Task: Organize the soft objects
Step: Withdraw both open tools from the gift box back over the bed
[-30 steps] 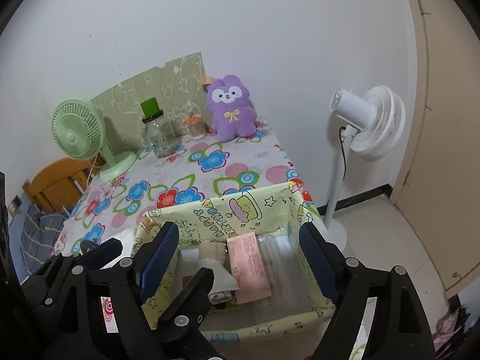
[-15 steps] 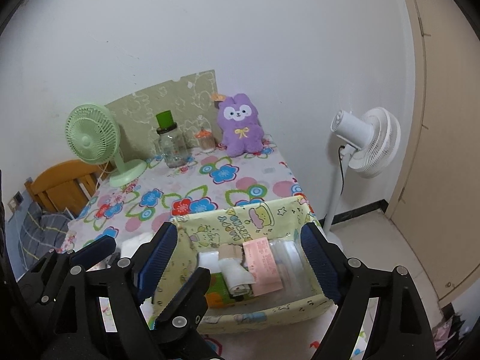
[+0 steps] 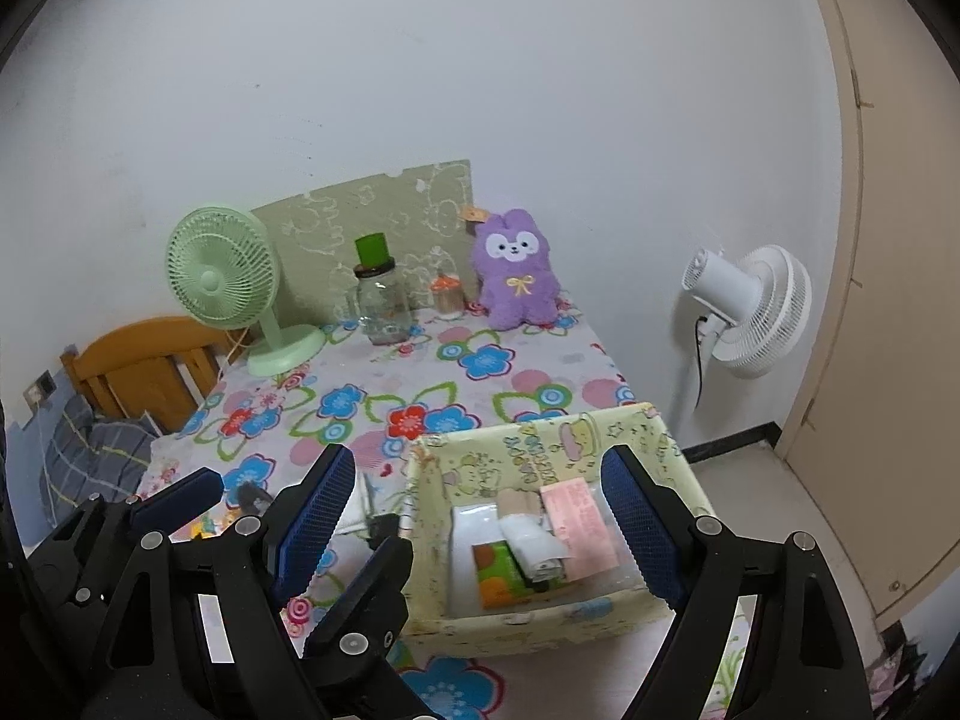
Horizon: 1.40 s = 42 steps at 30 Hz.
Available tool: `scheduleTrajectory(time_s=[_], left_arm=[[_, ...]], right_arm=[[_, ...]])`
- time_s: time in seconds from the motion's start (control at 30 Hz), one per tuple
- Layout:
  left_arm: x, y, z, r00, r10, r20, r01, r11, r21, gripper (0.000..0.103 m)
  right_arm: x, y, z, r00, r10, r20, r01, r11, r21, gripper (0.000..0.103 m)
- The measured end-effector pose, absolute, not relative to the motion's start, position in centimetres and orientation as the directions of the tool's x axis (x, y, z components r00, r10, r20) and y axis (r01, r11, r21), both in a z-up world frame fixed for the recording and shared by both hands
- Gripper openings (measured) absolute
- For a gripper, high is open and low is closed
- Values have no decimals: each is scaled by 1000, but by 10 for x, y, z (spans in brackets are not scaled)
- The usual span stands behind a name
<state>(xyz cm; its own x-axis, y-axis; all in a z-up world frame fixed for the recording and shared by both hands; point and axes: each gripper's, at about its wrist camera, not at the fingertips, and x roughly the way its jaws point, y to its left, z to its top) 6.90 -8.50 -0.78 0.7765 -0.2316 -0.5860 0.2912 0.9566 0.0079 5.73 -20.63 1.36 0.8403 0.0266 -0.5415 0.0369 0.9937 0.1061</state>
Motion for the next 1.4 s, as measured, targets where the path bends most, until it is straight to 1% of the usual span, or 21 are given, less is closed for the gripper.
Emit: scheduleTrajectory(time_s=[0.33, 0.6, 0.73, 0.93, 1.07, 1.23, 1.4], left_arm=[[69, -54, -13, 791, -211, -574, 262, 965, 8, 100], [74, -32, -28, 789, -203, -580, 247, 969, -3, 100], [77, -22, -38, 786, -200, -585, 236, 972, -14, 100], [81, -9, -56, 775, -184, -604, 215, 976, -21, 100], [84, -1, -68, 768, -171, -617, 200, 980, -23, 100], [87, 10, -78, 763, -146, -629, 177, 984, -13, 100], [90, 18, -86, 759, -123, -640, 156, 988, -5, 100]], right_arm=[[59, -174, 9, 842, 53, -537, -2, 995, 95, 87], [65, -153, -5, 841, 68, -536, -17, 995, 100, 86], [69, -144, -14, 835, 78, -545, -31, 995, 96, 83], [73, -130, -33, 833, 85, -547, -41, 995, 93, 82], [76, -123, -43, 824, 90, -559, -47, 995, 92, 77], [76, -109, -49, 844, 45, -534, -38, 999, 26, 74], [84, -101, -58, 821, 75, -565, -72, 997, 28, 71]])
